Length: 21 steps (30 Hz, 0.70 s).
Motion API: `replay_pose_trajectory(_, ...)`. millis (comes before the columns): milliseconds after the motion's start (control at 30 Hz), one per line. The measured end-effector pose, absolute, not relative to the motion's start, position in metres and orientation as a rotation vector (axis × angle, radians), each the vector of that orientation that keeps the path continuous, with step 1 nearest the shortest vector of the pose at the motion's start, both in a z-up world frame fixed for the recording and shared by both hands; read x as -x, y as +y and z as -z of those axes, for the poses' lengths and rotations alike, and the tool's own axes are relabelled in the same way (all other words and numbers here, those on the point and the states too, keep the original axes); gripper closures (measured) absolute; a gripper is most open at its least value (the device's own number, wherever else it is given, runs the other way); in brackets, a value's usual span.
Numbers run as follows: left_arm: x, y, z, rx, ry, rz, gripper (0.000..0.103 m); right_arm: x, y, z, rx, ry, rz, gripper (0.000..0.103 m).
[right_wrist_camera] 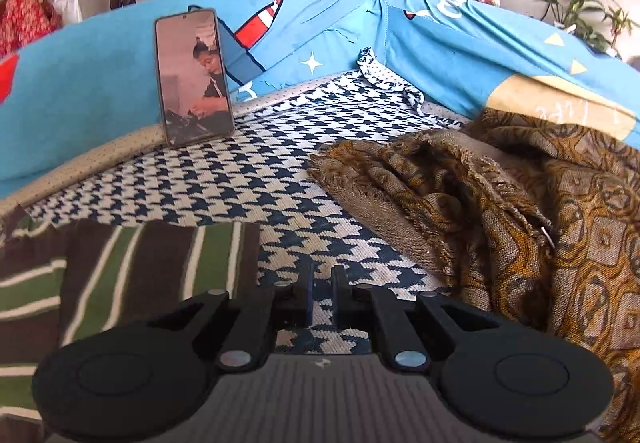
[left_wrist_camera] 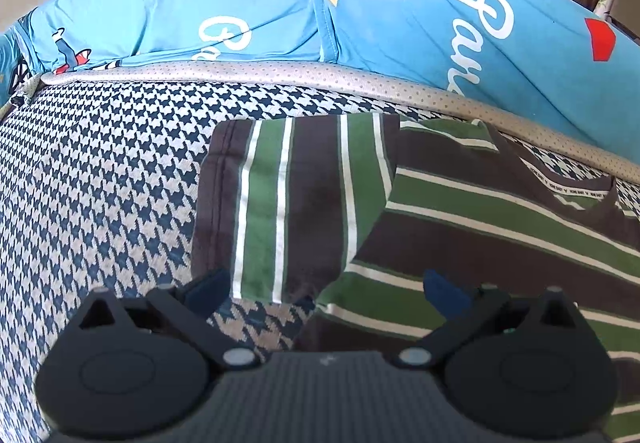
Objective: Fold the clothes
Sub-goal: 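Fold the sleeve with the right gripper over the shirt body, then lay the folded sleeve flat and open the right gripper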
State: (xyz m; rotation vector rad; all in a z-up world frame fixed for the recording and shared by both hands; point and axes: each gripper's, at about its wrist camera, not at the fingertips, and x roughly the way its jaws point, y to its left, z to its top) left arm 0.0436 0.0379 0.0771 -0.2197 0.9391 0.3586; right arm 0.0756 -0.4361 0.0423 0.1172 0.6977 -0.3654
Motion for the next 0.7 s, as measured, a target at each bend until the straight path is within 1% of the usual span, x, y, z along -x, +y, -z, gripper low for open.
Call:
replay_pose_trajectory(167,-0.039,0.034,-0.082,0.175,0.908,-0.309,0.0,-0.067,-0.426,-0.058,-0.185,0.678,0.204,0.095)
replay_pose_trajectory(400,-0.019,0.021,-0.083,0.145,0.892,-0.197,0.0,-0.052,-0.383,-0.064,-0.263,0.745,-0.115,0.092)
replay_pose_trajectory(633,0.011,0.002,-0.078,0.135,0.891,-0.111,0.0,-0.028,-0.326,-0.056,-0.24,0.841,-0.363,0.09)
replay_pose_trajectory(700,0.019,-0.004,-0.076,0.132,0.888,-0.086,0.0,-0.019,-0.313,-0.052,-0.237,0.868,-0.41,0.086)
